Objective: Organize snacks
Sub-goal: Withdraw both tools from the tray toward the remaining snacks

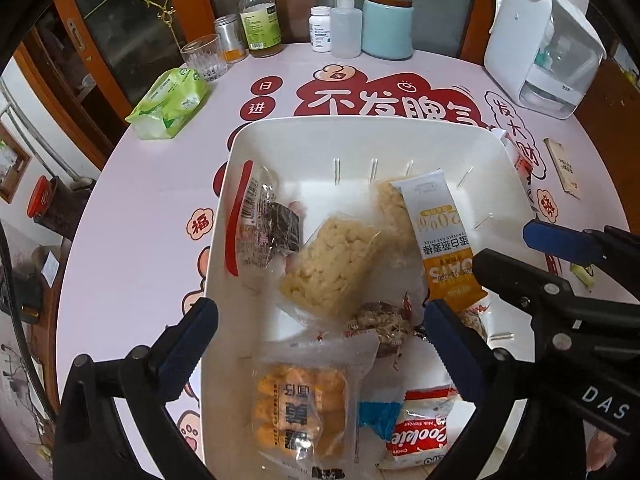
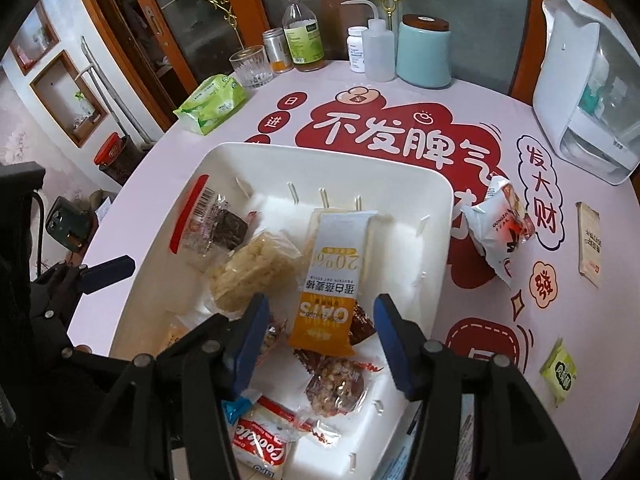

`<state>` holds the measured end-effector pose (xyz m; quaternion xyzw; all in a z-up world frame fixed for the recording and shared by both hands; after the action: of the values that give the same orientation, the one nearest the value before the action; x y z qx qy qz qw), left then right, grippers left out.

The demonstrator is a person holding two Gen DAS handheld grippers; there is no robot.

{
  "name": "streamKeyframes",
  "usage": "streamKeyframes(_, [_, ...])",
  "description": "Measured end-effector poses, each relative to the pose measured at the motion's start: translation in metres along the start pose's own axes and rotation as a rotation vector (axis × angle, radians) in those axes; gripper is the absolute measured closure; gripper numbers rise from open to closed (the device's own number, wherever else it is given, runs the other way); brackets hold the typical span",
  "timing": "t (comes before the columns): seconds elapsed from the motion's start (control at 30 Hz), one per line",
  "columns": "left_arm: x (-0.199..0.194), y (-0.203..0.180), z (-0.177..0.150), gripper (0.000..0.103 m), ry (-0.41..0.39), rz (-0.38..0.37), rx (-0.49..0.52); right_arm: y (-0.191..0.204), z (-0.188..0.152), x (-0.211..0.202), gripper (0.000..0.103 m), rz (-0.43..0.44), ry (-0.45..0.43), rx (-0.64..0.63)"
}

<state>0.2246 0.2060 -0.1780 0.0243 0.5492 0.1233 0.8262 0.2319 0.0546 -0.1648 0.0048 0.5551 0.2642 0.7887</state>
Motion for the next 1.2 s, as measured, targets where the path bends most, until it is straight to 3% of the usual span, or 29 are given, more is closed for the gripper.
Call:
streamKeyframes(0.67, [-0.047, 0.01, -0.041, 0.001, 0.0, -0.014, -0.032, 0.013, -0.037, -0.055, 0.048, -0.033, -0.038, -0.048])
streamKeyframes(0.97, [-0.083, -0.04, -0.049, 0.001, -0.022, -0.003, -0.023, -0.025, -0.067, -0.109, 0.048, -0.05, -0.088, -0.049])
streamKeyframes(1.2, [-0.111, -0.104, -0.026, 0.001, -0.052, -0.005, 0.074, -0.087, -0.071, -0.15, 0.048, -0.086, -0.104, -0.042])
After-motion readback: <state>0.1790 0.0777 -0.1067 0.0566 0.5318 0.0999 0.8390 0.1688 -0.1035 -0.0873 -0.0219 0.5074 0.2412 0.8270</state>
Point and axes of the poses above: each gripper's, at about its wrist camera, not at the fingertips, and x roughly the way its jaws point, y to its left, z to its top, the point moved 4 cm from there along x, roughly the way its jaws point, and after that the axes turned 10 degrees about z, right-handed, at the moved point
